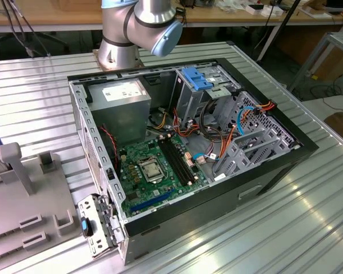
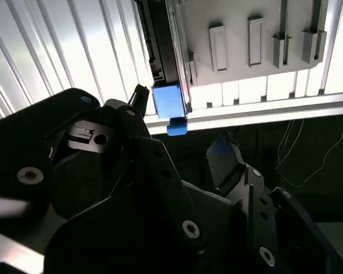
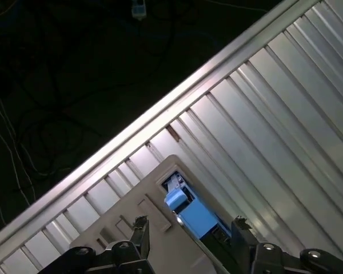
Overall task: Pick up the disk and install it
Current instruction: 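Pick up the disk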
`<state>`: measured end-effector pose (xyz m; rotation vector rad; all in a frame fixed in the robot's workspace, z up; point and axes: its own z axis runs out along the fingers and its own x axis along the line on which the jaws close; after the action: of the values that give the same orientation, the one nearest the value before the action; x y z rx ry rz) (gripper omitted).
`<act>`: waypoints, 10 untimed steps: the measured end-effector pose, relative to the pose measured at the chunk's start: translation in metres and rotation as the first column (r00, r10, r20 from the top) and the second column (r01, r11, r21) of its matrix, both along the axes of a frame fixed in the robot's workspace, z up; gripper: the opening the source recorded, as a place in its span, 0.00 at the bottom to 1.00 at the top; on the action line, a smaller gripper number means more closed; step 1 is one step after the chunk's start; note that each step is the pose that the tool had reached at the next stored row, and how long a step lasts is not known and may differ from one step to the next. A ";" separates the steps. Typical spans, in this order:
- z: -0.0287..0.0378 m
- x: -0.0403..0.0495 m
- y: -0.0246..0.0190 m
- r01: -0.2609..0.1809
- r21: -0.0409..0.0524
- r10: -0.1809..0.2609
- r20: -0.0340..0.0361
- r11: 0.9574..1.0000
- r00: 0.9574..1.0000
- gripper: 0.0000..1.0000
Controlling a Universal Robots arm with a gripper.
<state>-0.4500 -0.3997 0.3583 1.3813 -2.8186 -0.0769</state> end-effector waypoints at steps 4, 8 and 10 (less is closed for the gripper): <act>-0.0025 0.0000 0.0000 -0.078 0.000 0.078 0.000 0.997 0.997 0.68; -0.0049 0.0000 0.0000 -0.159 0.000 0.159 0.001 0.987 0.987 0.68; -0.0063 0.0000 0.0000 -0.191 0.000 0.191 0.002 0.982 0.982 0.68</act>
<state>-0.4500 -0.3997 0.3520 1.6443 -2.6701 -0.0749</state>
